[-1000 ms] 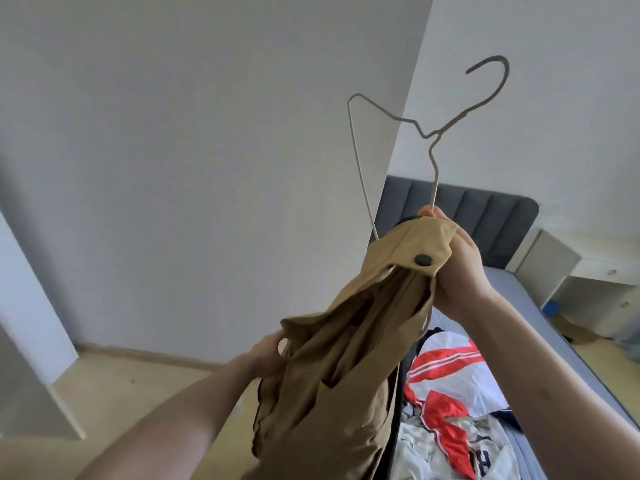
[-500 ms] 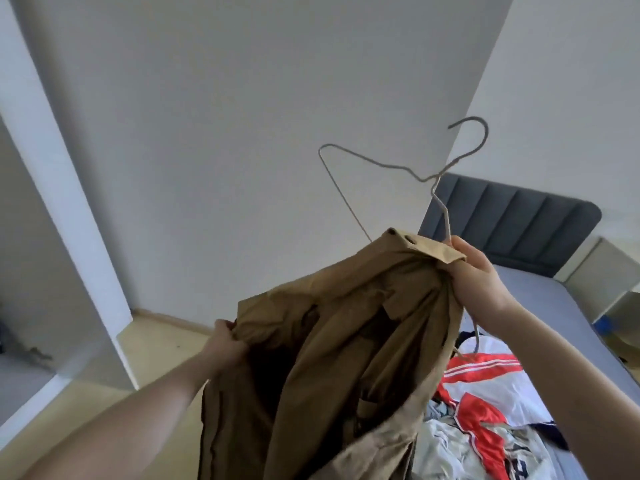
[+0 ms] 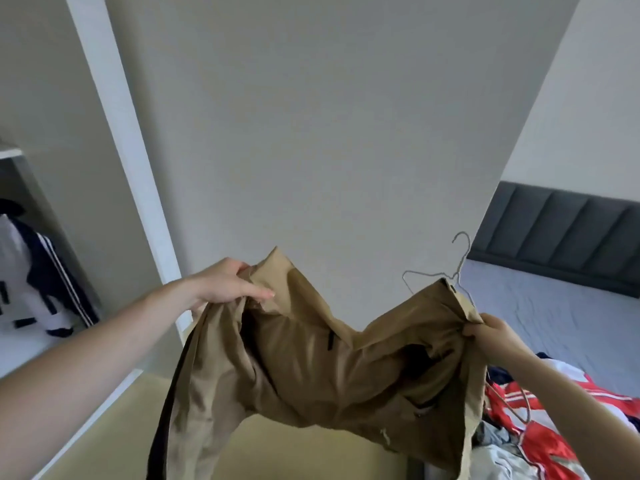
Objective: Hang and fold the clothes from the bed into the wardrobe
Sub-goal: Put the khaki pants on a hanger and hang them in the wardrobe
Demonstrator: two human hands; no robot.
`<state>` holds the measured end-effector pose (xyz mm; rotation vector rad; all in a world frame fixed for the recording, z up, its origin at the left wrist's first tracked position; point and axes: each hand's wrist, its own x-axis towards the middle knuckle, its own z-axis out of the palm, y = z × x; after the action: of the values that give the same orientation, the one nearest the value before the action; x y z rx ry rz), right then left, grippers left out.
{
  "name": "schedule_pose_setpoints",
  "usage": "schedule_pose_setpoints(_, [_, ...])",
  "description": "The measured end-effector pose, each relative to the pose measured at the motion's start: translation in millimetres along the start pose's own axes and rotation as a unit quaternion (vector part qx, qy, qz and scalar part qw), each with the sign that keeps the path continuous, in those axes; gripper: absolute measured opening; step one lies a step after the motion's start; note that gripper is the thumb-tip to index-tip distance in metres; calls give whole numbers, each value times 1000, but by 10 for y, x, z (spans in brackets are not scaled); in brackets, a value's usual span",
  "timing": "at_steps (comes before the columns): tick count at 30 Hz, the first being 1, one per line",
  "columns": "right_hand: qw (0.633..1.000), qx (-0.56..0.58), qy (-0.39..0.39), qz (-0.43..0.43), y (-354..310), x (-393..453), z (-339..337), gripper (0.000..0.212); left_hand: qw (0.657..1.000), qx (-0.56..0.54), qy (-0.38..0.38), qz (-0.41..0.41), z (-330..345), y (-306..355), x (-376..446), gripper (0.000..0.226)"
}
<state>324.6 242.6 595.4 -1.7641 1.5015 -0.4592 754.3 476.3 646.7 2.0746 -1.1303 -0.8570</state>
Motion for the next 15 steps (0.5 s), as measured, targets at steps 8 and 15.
schedule_pose_setpoints(8, [998, -33, -20, -50, -176, -26, 183, 7, 992, -29, 124, 21, -76, -46, -148, 34])
schedule_pose_setpoints(15, [990, -93, -45, -100, -246, -41, 261, 21, 986, -32, 137, 88, -182, 278, -194, 35])
